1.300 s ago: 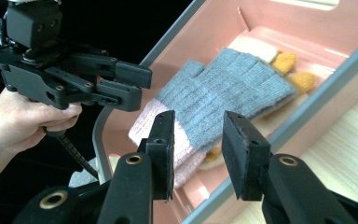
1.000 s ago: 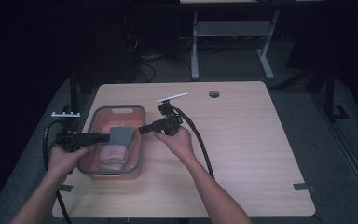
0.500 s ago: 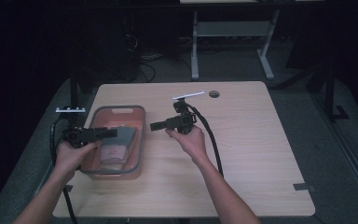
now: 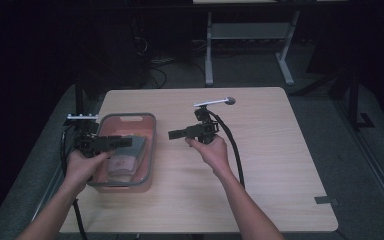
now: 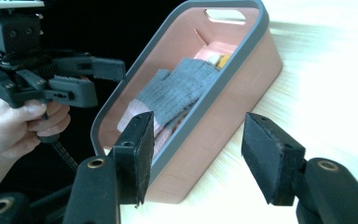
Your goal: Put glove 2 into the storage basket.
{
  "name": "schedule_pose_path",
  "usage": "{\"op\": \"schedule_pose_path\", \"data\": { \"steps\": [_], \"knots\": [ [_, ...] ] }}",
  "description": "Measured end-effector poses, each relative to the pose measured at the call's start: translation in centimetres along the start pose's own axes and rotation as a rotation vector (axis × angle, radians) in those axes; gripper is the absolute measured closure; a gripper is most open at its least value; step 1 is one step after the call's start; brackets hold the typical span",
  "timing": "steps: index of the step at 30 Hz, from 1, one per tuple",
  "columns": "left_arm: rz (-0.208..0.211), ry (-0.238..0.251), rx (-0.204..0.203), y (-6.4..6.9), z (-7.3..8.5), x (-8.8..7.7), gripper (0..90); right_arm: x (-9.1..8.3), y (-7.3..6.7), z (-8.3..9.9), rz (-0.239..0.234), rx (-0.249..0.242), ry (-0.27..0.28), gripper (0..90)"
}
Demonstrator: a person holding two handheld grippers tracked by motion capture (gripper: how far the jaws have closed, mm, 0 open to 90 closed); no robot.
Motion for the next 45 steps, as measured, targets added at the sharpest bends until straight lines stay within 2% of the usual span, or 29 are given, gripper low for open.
{"op": "schedule_pose_path", "data": {
  "steps": [7,22,38,45],
  "knots": [
    [0.005,-0.003,-0.005,0.4,-0.2,0.5,30.7,-1.1,0.7,0.1,0.012,0.010,0.011,41.6],
    [0.037,-0.015,0.019,2.3,-0.5,1.7,29.6,-3.5,1.7,1.0,0.030,0.032,0.027,39.3],
    [0.091,-0.018,0.044,5.1,-1.2,3.5,29.3,-6.9,3.6,2.1,0.063,0.066,0.074,37.4],
    [0.114,-0.013,0.052,6.1,-1.3,3.9,29.3,-7.7,4.3,2.7,0.080,0.077,0.068,36.7]
  ]
}}
Point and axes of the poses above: each handheld gripper's, and its own axes: x roughly forward along the jaws, z roughly out of its underside, y roughly to its right, the point moved 5 cm from there along x, roughly forward along the jaws, and after that the axes turned 7 degrees about -z, right-handed, at the moved point
